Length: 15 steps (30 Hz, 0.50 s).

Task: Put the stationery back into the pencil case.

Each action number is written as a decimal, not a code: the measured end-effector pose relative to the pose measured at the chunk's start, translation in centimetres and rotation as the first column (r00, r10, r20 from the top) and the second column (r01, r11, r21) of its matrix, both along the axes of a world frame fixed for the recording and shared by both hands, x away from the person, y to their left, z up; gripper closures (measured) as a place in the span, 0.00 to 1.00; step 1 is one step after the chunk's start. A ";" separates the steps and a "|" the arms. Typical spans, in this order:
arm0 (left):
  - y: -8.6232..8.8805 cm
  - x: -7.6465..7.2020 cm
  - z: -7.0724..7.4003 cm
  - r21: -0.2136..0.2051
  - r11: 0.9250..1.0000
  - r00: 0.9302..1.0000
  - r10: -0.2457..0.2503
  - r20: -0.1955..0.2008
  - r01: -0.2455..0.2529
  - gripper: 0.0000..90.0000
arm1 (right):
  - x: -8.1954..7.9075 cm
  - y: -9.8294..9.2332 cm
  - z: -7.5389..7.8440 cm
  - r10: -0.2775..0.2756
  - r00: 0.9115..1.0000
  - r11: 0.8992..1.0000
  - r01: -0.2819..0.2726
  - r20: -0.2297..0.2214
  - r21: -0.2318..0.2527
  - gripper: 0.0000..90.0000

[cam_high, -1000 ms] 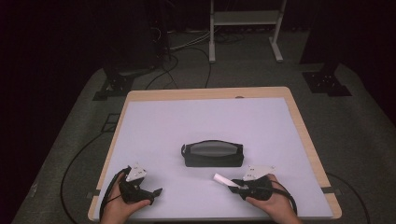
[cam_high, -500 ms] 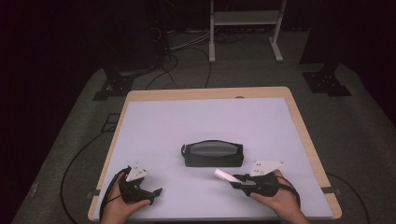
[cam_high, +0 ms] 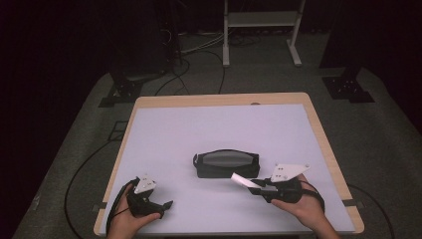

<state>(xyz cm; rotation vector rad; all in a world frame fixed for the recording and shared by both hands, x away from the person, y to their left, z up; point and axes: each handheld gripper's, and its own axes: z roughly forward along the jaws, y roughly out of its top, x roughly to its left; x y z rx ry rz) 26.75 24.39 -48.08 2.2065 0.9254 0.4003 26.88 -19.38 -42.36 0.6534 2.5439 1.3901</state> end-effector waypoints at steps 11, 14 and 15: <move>0.0 0.0 0.0 -0.001 1.000 1.000 0.000 0.000 0.000 0.00 | 0.8 -0.1 1.4 0.018 0.999 1.000 -0.018 0.029 -0.010 0.78; 0.0 0.0 0.0 0.000 1.000 1.000 0.000 -0.001 0.000 0.00 | 1.1 -0.2 1.8 0.024 0.999 1.000 -0.024 0.036 -0.013 0.78; 0.0 0.0 0.0 -0.001 1.000 1.000 0.000 0.000 0.000 0.00 | 1.2 -0.2 2.0 0.026 0.999 1.000 -0.025 0.039 -0.015 0.78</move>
